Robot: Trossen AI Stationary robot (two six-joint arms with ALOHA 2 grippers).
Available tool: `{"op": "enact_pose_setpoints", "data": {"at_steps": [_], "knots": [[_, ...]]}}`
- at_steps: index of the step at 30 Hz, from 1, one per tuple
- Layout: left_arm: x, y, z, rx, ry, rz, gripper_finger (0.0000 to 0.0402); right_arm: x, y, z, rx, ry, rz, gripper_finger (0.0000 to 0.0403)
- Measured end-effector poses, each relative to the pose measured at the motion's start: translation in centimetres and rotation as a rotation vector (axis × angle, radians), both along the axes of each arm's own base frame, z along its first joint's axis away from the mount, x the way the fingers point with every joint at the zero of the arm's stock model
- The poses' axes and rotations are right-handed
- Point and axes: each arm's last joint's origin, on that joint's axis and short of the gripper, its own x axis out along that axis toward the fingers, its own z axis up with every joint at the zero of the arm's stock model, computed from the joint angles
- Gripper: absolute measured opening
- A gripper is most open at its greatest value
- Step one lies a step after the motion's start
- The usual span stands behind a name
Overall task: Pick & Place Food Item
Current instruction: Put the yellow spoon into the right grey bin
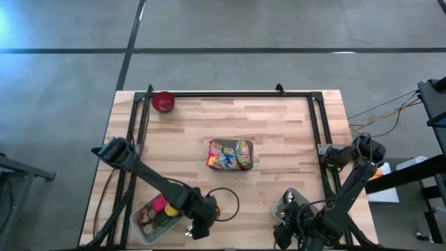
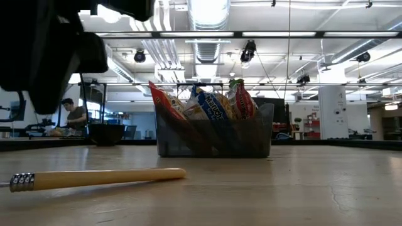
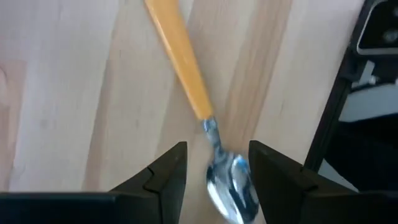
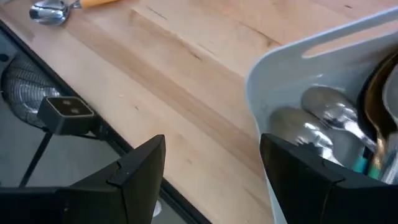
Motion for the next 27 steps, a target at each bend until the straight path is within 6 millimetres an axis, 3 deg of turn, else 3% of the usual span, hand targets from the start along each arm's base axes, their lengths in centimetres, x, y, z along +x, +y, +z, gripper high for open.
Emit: {"op": "enact_pose_setpoints", "data": {"at_steps": [8,16,20,25,27], "knots": [[2.1,-1.3,-1.9,0.06,0.035,-0.005,0.0173,1.0,-0.3,-0.5,-0.013,0.006,-0.022,0.0258],[2.2,-1.4,-4.5,0.128,0.088,-0.072,0.0164,2.3,-0.7,0.8,-0.038,-0.01,0.043,0.0258],[2.2,-1.4,-5.0,0.152,0.082,-0.121,0.012,2.9,-0.8,1.4,-0.052,-0.019,0.077,0.0258],[2.1,-1.3,-5.0,0.177,0.071,-0.175,0.0031,3.4,-0.9,2.0,-0.071,-0.036,0.099,0.0258],[2.1,-1.3,-5.0,0.178,0.067,-0.189,0.0017,3.5,-0.9,2.2,-0.085,-0.051,0.106,0.0258]]}}
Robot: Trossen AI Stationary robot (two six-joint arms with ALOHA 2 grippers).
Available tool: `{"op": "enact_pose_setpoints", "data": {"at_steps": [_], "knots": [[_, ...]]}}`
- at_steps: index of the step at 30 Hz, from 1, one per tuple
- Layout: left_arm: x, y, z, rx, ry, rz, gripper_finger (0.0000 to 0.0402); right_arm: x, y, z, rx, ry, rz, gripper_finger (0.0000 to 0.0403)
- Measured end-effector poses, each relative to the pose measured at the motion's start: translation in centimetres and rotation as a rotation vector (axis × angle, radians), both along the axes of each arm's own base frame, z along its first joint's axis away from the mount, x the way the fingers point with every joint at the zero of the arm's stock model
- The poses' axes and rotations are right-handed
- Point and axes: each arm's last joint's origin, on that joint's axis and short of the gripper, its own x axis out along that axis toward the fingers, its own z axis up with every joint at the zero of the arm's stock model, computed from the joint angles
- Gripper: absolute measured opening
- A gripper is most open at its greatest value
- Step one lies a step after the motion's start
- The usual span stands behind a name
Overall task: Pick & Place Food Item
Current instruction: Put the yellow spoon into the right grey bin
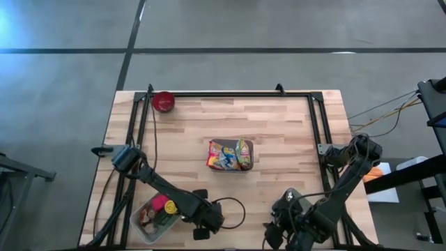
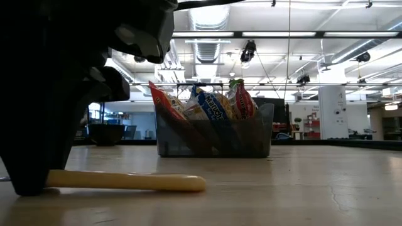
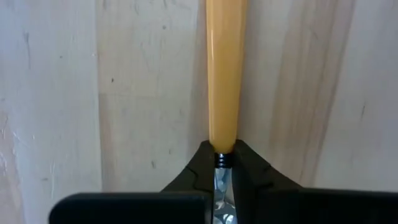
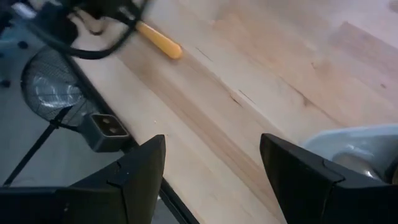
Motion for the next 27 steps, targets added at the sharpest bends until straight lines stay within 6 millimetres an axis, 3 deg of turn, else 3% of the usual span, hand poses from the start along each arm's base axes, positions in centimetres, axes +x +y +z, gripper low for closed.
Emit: {"op": "enact_pose_setpoints", "data": {"at_steps": [8,18,22,27], "knots": [[0.2,0.7,1.4,-0.113,0.031,0.006,0.0017,1.2,1.1,1.7,-0.045,-0.111,0.202,0.0258],[1.5,2.5,10.2,-0.388,-0.168,0.037,0.0014,3.7,1.2,5.3,-0.177,-0.237,0.427,0.0258],[2.7,4.4,13.4,-0.586,-0.248,0.084,0.0003,5.5,1.7,6.2,-0.353,-0.253,0.555,0.0258],[3.6,6.5,16.0,-0.811,-0.295,0.077,0.0005,7.9,2.6,7.8,-0.579,-0.181,0.719,0.0258]]}}
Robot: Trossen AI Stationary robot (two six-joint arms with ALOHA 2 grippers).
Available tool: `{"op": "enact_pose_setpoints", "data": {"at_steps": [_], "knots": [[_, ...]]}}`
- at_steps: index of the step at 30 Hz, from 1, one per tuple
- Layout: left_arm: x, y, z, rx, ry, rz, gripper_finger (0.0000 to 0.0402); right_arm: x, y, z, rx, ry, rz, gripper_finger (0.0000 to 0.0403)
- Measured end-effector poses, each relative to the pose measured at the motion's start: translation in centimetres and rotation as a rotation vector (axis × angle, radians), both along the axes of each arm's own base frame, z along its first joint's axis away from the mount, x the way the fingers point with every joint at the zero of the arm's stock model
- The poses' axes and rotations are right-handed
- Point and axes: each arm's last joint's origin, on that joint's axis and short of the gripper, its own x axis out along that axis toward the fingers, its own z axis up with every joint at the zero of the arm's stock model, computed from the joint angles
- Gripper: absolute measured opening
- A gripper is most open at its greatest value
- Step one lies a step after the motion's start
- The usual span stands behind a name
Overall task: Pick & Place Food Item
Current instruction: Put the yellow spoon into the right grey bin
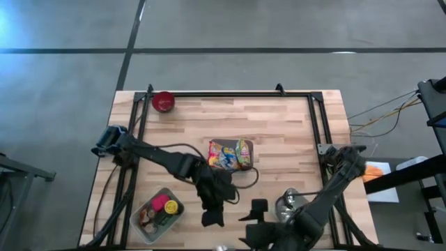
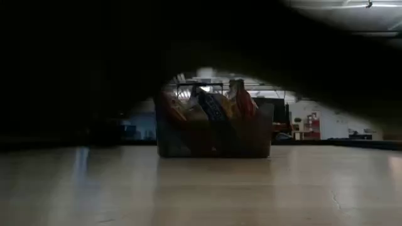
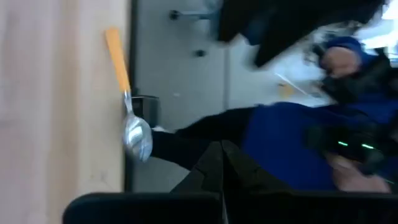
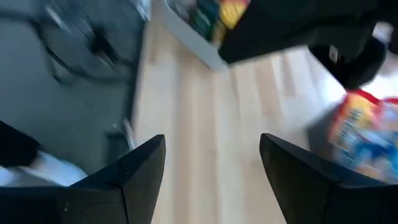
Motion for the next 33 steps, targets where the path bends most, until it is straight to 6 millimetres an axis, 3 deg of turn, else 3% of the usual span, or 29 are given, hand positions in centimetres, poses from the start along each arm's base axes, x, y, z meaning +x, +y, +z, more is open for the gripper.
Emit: {"op": "enact_pose_setpoints", "data": {"at_steps": [4,9,18,23,29,33], "knots": [[-0.2,1.1,0.0,0.026,0.025,-0.007,0.0003,0.9,0.0,-0.3,-0.122,0.134,-0.09,0.0258],[-2.0,2.4,-2.7,0.31,0.157,-0.019,0.0002,1.1,-0.2,-1.0,-0.085,0.206,-0.334,0.0258],[-3.4,1.5,-5.3,0.272,0.24,-0.129,0.0001,-0.1,2.0,-2.2,0.033,0.21,-0.409,0.0258],[-3.8,0.4,-5.3,0.278,0.212,-0.175,0.0001,-0.1,3.1,-3.2,0.221,0.249,-0.521,0.0258],[-4.4,-0.5,-4.9,0.223,0.237,-0.207,0.0,1.8,4.8,-7.8,0.424,0.486,-0.608,0.0258],[-5.4,-1.3,-3.7,0.193,0.216,-0.248,0.0,2.7,5.1,-9.1,0.481,0.534,-0.642,0.0258]]}}
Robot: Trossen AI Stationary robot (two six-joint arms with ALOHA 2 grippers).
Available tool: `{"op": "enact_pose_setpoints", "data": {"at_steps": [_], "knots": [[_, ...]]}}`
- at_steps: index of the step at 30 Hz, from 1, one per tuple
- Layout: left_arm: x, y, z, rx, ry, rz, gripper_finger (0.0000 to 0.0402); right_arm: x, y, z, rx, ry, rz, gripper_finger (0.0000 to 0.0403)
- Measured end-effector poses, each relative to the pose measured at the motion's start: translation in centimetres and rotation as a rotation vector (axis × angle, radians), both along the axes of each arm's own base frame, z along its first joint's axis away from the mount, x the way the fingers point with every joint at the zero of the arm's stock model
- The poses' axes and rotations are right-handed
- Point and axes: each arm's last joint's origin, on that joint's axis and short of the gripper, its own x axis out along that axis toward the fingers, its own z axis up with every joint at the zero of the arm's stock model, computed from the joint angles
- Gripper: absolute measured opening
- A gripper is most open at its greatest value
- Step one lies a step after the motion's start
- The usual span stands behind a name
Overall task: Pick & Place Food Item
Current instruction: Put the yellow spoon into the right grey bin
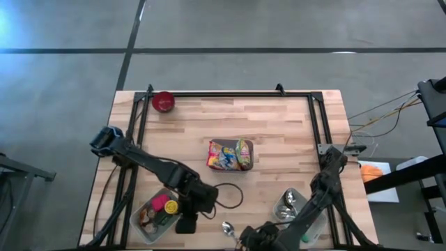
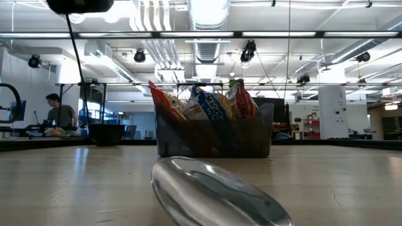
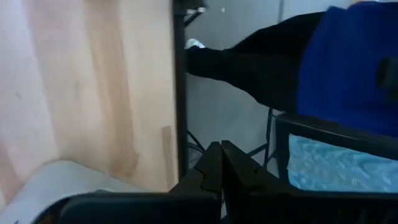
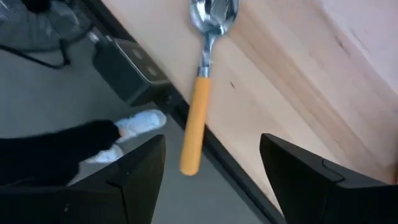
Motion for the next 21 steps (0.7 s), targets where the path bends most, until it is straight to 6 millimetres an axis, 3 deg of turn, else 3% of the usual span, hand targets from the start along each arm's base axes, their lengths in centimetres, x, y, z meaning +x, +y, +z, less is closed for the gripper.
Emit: {"op": "enact_pose_setpoints", "data": {"at_steps": [12,21], "knots": [[-3.6,0.8,6.1,-0.03,-0.168,0.026,0.0,2.5,-0.2,-4.0,-0.039,0.035,0.192,0.0258],[-5.9,2.2,9.5,-0.028,-0.265,0.098,0.0,3.3,-0.4,-6.5,-0.077,0.067,0.26,0.0258]]}}
